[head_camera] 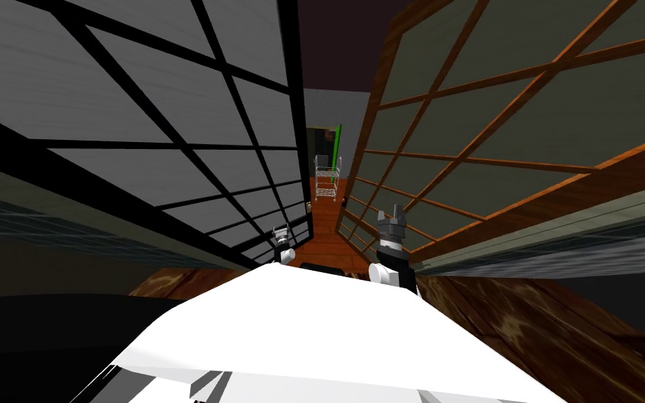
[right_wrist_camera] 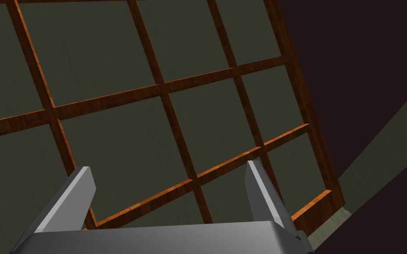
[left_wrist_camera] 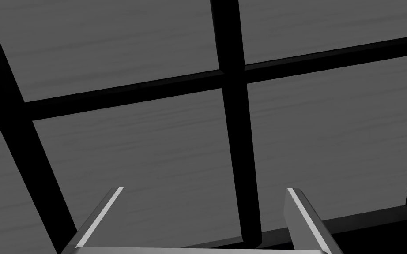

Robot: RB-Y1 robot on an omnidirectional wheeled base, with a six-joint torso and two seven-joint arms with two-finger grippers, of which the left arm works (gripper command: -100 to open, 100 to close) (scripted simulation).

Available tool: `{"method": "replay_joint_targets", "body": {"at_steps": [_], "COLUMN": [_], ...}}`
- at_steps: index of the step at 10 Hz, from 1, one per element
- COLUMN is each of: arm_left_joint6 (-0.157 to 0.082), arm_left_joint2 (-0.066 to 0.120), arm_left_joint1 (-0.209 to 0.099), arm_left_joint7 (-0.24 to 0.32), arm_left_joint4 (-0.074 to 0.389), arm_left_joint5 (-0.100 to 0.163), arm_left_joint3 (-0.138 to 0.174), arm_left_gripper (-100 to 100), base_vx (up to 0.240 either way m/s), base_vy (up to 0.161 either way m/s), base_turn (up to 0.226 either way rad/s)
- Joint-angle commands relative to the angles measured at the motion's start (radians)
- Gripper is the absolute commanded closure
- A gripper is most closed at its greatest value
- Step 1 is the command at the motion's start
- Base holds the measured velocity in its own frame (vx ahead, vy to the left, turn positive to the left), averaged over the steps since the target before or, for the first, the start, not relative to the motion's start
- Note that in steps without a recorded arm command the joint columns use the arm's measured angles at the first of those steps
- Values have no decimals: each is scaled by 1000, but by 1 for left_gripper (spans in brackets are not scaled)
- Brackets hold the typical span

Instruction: Push the door open

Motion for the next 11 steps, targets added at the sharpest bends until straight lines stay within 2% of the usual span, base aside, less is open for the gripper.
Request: {"method": "replay_joint_targets", "body": {"at_steps": [1, 7, 11], "arm_left_joint6": [-1, -2, -3], "arm_left_joint2": [-5, -42, -80], "arm_left_joint1": [3, 18, 28], "arm_left_joint7": [8, 33, 51], "arm_left_joint4": [-3, -23, -36], "arm_left_joint5": [-8, -36, -56], "arm_left_joint3": [30, 139, 214], "arm_left_gripper": [-100, -100, -100], "base_vx": [-14, 17, 98], "base_vy": [-48, -73, -135], "base_turn": [-70, -86, -83]}}
